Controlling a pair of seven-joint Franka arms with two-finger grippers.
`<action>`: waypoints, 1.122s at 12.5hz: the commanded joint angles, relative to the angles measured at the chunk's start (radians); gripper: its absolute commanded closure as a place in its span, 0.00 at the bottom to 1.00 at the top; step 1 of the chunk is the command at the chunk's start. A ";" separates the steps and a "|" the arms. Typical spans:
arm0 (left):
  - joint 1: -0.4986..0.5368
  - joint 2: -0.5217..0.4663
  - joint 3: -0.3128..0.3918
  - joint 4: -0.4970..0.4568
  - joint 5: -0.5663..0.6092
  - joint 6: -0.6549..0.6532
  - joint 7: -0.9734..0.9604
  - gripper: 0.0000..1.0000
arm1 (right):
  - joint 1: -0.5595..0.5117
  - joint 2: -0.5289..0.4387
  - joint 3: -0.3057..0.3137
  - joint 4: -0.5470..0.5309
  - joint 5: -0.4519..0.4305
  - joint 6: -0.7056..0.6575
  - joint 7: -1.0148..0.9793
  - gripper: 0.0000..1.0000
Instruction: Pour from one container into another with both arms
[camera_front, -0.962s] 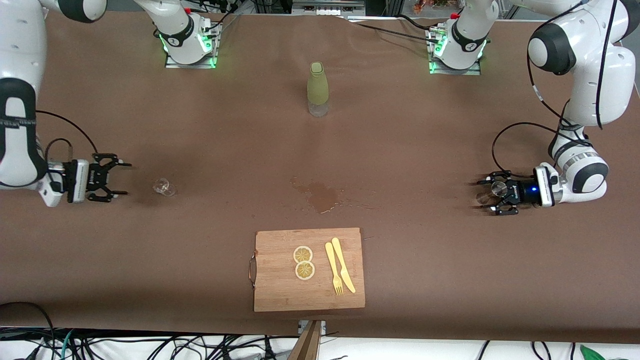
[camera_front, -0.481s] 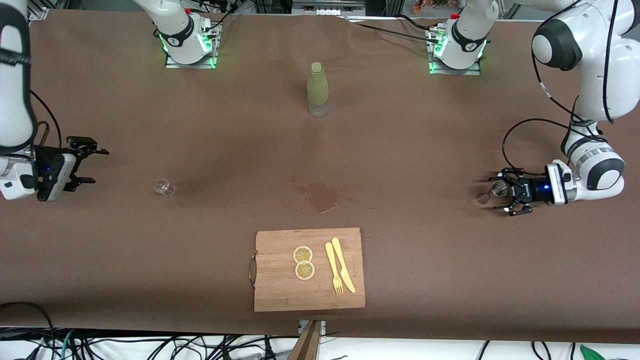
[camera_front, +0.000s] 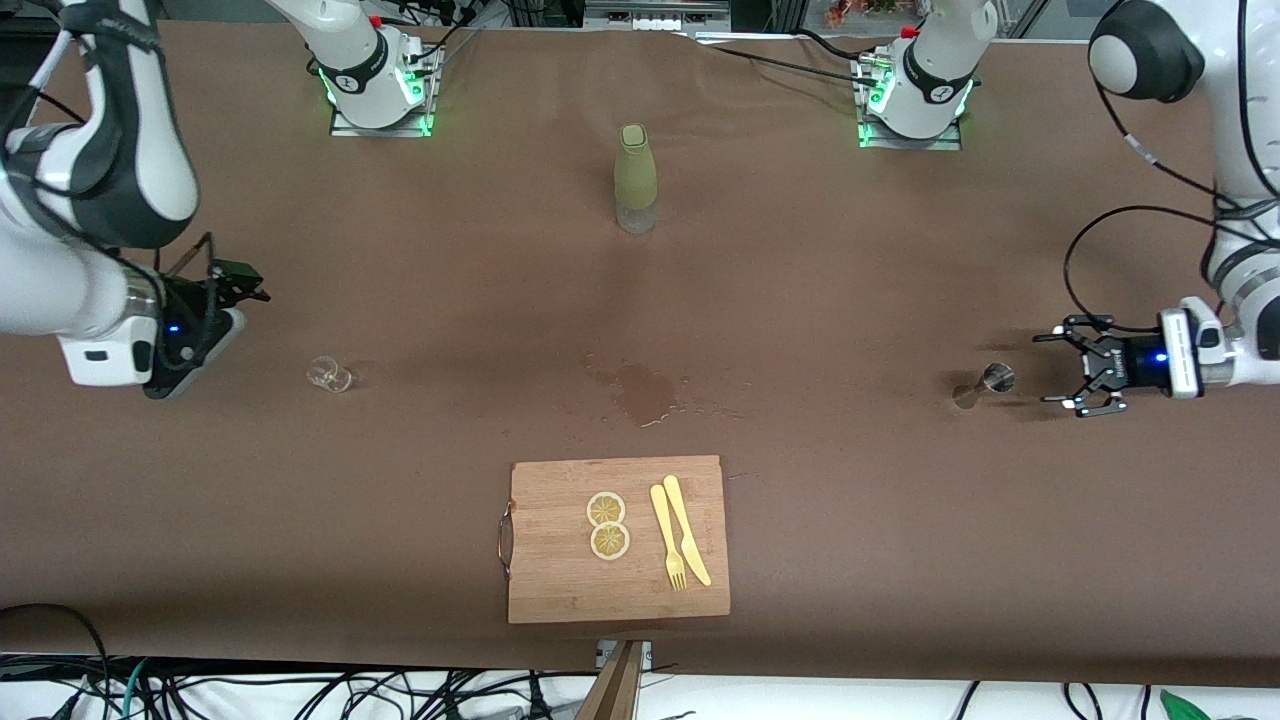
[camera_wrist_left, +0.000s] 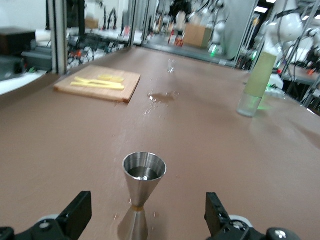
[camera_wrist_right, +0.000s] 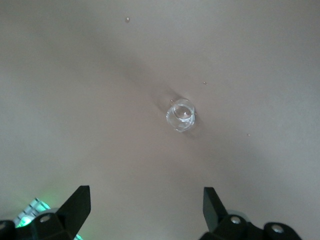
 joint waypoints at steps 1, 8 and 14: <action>0.009 -0.153 -0.010 -0.025 0.120 0.093 -0.179 0.00 | -0.014 -0.065 0.068 -0.039 -0.054 -0.017 0.183 0.00; 0.006 -0.539 -0.195 -0.121 0.531 0.321 -1.054 0.00 | -0.066 -0.219 0.111 -0.071 -0.080 -0.138 0.567 0.00; 0.007 -0.717 -0.413 -0.123 0.782 0.324 -1.867 0.00 | -0.128 -0.309 0.083 -0.054 -0.077 -0.161 0.575 0.00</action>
